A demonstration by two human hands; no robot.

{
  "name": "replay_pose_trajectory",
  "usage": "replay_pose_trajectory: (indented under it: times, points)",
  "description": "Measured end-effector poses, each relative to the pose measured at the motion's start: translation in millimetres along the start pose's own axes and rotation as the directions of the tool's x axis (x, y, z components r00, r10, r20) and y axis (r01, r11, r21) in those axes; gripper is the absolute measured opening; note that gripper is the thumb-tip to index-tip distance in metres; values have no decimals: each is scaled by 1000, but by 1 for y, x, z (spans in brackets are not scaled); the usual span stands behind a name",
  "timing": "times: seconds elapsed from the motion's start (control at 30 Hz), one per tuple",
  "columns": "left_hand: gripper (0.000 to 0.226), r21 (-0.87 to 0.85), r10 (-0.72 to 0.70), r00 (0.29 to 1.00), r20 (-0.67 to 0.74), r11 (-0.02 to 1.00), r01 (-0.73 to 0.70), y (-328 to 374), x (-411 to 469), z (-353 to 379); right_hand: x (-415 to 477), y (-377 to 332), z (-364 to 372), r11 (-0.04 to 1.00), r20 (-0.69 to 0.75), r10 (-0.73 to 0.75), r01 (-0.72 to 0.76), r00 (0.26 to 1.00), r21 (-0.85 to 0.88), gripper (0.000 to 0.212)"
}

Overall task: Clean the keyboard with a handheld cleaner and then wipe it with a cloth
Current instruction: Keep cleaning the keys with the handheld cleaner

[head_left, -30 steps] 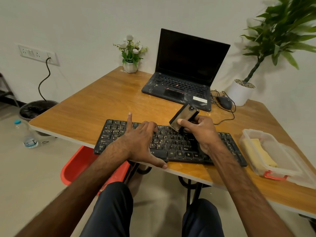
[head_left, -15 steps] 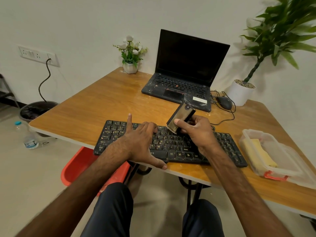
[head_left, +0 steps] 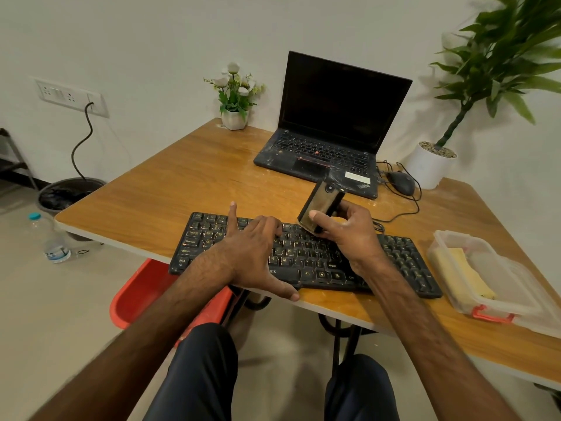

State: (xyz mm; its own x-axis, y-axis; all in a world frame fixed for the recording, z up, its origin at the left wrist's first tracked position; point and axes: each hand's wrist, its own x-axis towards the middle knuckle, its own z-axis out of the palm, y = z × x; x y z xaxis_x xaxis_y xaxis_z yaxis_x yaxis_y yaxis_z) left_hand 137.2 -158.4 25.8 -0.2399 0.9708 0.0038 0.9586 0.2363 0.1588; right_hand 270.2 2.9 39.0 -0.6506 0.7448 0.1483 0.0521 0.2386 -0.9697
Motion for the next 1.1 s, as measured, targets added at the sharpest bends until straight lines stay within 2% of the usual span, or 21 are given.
replay_pose_trajectory:
  times: [0.1,0.2,0.3,0.37,0.43,0.5,0.57,0.63,0.73,0.87,0.97,1.03,1.1]
  points:
    - [119,-5,-3,1000,-6,1000,3,1,0,0,0,-1,1,970,27,-105,108,994,-220,36]
    - [122,-3,-3,1000,-3,1000,3,0,-1,0,-1,-3,5,849,91,-243,257,966,-463,42]
    - [127,29,0,1000,-3,1000,0,1,-1,-2,1,-5,12,778,143,-317,343,938,-527,46]
    - [127,31,-5,1000,2,999,5,1,-1,-3,7,-2,10,785,92,-317,316,944,-533,45]
    - [126,25,-7,1000,-2,1000,7,0,-1,-1,11,2,5,859,6,-258,232,966,-457,41]
    - [125,9,-10,1000,-1,1000,10,-1,-1,0,9,8,2,963,-49,-149,133,988,-236,35]
    - [123,-7,-10,1000,-1,1000,10,-1,-1,1,4,8,0,999,-62,-37,38,997,7,30]
    - [120,-18,-5,1000,1,1000,5,0,-1,1,1,4,-4,982,-59,51,-39,997,187,31]
    - [120,-20,-7,1000,9,1000,7,1,-1,0,-2,-2,-9,922,-39,142,-117,989,368,28]
    - [123,-13,-7,1000,3,1000,7,4,-2,-3,-5,-6,-15,875,-13,222,-193,975,445,34]
    - [125,-4,-8,1000,-2,1000,8,5,1,-5,-8,-5,-16,954,-19,137,-127,990,272,35]
    - [128,-8,-10,1000,1,1000,10,5,4,-6,-11,-4,-13,998,-29,32,-30,999,51,33]
    - [131,-2,-9,1000,5,1000,9,5,5,-7,-14,-3,-6,986,3,-51,51,999,-159,37]
